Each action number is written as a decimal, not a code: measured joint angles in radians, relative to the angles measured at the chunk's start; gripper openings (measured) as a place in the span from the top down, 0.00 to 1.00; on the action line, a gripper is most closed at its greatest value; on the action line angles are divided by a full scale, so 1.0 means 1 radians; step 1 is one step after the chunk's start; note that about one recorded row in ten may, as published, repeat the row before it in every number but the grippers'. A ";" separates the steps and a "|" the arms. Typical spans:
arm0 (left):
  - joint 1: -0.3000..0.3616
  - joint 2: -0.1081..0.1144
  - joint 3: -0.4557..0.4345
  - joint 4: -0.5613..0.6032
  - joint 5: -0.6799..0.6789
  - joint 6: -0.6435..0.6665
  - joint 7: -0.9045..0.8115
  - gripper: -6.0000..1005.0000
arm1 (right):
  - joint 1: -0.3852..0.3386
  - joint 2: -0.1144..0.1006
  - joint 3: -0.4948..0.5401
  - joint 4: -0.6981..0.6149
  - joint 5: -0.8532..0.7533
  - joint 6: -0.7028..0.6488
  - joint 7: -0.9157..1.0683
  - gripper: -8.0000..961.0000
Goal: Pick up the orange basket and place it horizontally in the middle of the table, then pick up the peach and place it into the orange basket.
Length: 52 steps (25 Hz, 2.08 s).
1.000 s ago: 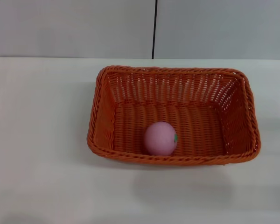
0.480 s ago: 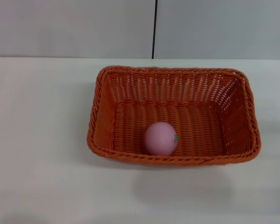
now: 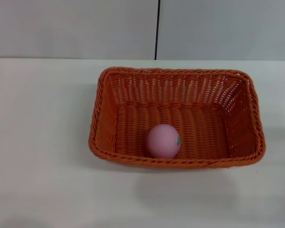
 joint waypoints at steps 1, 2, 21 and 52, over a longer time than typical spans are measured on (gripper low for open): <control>0.000 0.000 0.000 0.000 0.000 0.001 0.000 0.19 | 0.000 0.000 0.000 0.000 0.000 0.000 0.000 0.13; 0.000 0.000 0.000 -0.001 0.000 0.003 0.000 0.19 | 0.001 0.000 0.001 0.000 0.000 0.000 0.000 0.13; -0.020 0.003 -0.010 -0.017 0.000 0.006 0.000 0.19 | 0.018 -0.006 0.003 -0.022 0.001 0.036 -0.001 0.13; -0.017 0.002 -0.012 -0.019 -0.001 0.003 0.001 0.19 | 0.036 -0.003 0.002 -0.035 0.002 0.085 -0.001 0.13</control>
